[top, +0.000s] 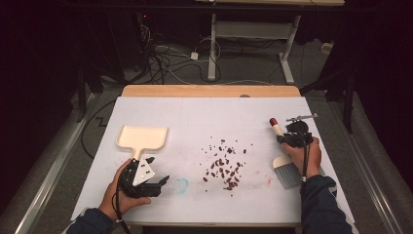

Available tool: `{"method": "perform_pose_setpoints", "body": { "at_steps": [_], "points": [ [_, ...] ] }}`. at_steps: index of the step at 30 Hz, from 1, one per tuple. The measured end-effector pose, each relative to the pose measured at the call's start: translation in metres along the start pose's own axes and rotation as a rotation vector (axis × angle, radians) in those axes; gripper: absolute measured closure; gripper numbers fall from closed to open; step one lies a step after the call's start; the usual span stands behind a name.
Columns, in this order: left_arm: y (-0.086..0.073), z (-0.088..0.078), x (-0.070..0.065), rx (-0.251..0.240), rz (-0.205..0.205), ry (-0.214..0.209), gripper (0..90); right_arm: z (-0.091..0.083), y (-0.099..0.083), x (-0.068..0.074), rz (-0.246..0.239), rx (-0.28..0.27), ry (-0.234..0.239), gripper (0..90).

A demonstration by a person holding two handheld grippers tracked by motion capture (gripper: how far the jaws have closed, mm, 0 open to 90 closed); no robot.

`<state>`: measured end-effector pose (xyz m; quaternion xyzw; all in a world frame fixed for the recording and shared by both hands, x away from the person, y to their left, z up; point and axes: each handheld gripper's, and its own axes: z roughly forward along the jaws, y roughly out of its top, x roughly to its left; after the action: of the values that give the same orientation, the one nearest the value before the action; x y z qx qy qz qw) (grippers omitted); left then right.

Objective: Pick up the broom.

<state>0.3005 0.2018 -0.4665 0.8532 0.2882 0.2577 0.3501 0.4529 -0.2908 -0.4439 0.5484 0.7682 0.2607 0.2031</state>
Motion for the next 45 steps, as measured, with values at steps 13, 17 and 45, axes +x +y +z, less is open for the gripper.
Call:
{"method": "perform_pose_setpoints", "body": {
  "at_steps": [13, 17, 45],
  "points": [
    [0.008, -0.006, 0.001, -0.052, -0.054, -0.022, 22.2, -0.060, -0.003, 0.002, -0.017, -0.270, 0.039, 70.2],
    [0.020, -0.006, -0.001, -0.088, -0.088, -0.066, 22.8, -0.076, -0.003, 0.008, -0.030, -0.333, 0.058, 70.3],
    [0.155, 0.061, -0.103, -0.274, -0.100, -0.418, 31.3, -0.139, -0.010, 0.138, -0.219, -0.636, 0.172, 70.0]
  ]
}}
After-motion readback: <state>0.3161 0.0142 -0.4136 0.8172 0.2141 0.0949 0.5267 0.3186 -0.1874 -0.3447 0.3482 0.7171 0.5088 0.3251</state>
